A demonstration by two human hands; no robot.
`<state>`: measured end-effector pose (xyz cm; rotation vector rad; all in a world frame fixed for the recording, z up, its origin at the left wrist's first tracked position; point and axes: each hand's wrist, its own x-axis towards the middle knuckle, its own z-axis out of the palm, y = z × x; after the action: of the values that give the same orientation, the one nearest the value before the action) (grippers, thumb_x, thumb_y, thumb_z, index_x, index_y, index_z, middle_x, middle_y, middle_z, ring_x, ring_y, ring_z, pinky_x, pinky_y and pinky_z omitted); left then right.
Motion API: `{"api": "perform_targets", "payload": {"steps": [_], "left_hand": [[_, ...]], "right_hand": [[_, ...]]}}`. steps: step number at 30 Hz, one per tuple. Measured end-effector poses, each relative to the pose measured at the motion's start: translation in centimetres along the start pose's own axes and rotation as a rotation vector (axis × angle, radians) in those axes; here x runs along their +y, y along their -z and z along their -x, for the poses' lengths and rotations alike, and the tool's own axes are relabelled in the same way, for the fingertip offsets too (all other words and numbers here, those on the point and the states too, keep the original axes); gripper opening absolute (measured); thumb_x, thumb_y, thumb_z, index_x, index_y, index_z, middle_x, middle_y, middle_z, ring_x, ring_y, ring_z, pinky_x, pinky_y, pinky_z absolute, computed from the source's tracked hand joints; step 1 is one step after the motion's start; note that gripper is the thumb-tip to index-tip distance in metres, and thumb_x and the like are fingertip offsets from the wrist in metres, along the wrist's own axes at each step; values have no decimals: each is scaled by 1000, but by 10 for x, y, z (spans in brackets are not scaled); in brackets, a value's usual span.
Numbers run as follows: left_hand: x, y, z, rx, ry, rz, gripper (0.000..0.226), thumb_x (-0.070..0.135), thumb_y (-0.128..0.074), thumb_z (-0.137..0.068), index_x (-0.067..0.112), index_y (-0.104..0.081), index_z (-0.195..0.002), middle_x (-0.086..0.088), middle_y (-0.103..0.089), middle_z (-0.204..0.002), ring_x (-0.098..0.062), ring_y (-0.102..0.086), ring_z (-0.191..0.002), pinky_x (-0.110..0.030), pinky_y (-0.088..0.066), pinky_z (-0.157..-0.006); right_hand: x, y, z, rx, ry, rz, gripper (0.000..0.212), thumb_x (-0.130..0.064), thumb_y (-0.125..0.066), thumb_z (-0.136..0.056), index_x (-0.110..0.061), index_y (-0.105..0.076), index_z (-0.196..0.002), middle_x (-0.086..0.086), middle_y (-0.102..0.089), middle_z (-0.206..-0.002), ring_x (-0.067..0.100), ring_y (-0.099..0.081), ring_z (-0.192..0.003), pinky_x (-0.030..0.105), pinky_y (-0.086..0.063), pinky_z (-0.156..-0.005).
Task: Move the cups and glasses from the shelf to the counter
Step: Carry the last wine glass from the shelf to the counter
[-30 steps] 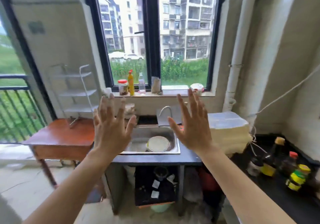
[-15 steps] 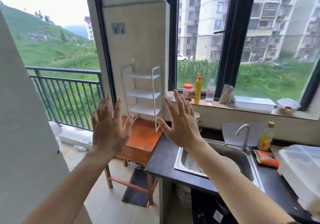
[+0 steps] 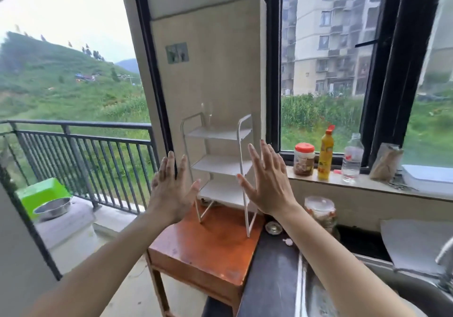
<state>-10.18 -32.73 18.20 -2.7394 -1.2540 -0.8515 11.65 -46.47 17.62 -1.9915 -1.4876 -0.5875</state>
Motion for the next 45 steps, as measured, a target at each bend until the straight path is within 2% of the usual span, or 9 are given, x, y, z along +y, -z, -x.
{"api": "perform_targets", "payload": {"steps": [9,18,23,29,32,35,38,42,45], "left_hand": [[-52,-22,-165,64,-1,53,77,63,-29,-95,24,-7,-158,-5,3,-166,-19,4,-152,-47,-9,-119],[-118,-103,-309,74,-99,225,76,56,-36,-97,20,-10,-158,-8,-3,-166,-21,-1,-152,-47,-11,-120],[-152,-149,-381,21,-187,247,76,58,-31,-97,20,-6,-157,-9,-1,-166,-27,-5,-152,-49,-16,-119],[-176,-190,-408,80,-352,282,71,41,-43,-101,4,-14,-155,-20,-18,-161,-36,-25,-145,-49,-29,-113],[-180,-199,-413,122,-389,376,67,36,-43,-98,0,-21,-151,-25,-29,-154,-40,-36,-138,-51,-38,-108],[-177,-202,-411,173,-434,449,65,31,-43,-96,-2,-25,-149,-26,-31,-151,-41,-38,-136,-50,-43,-105],[-177,-206,-413,170,-438,571,60,22,-47,-97,-2,-27,-149,-23,-28,-153,-40,-41,-136,-47,-46,-103],[-172,-201,-412,146,-374,658,61,19,-56,-94,2,-32,-147,-17,-29,-153,-36,-43,-135,-52,-48,-98],[-164,-190,-413,205,-348,569,58,28,-53,-92,1,-39,-142,-21,-39,-146,-39,-36,-135,-55,-40,-104]], "right_hand": [[28,-72,-160,-24,-38,23,79,-63,-34,-97,-22,-7,-159,13,-9,-167,29,-4,-154,46,-5,-123],[19,-149,-268,29,-110,-108,73,-55,-43,-98,-24,-14,-158,13,-22,-162,29,-23,-148,48,-29,-116],[10,-208,-337,28,-234,-209,71,-51,-48,-98,-36,-11,-157,4,-30,-153,27,-38,-137,33,-35,-100],[-1,-268,-394,4,-309,-258,80,-50,-53,-96,-48,3,-153,6,-26,-152,27,-45,-132,34,-36,-103],[-2,-288,-412,45,-343,-249,74,-52,-56,-94,-44,-12,-153,7,-28,-152,25,-50,-125,32,-39,-101],[-2,-293,-416,187,-322,-239,58,-44,-61,-94,-24,-31,-140,2,-43,-135,14,-51,-96,31,-45,-86],[0,-298,-418,290,-301,-245,48,-35,-65,-94,-11,-35,-123,0,-43,-116,17,-48,-87,31,-41,-75],[4,-289,-408,333,-303,-291,49,-33,-67,-94,-12,-34,-123,5,-48,-122,23,-55,-87,24,-36,-73],[2,-262,-395,417,-284,-270,51,-37,-67,-93,-15,-35,-125,-1,-46,-120,12,-52,-86,18,-34,-72]]}}
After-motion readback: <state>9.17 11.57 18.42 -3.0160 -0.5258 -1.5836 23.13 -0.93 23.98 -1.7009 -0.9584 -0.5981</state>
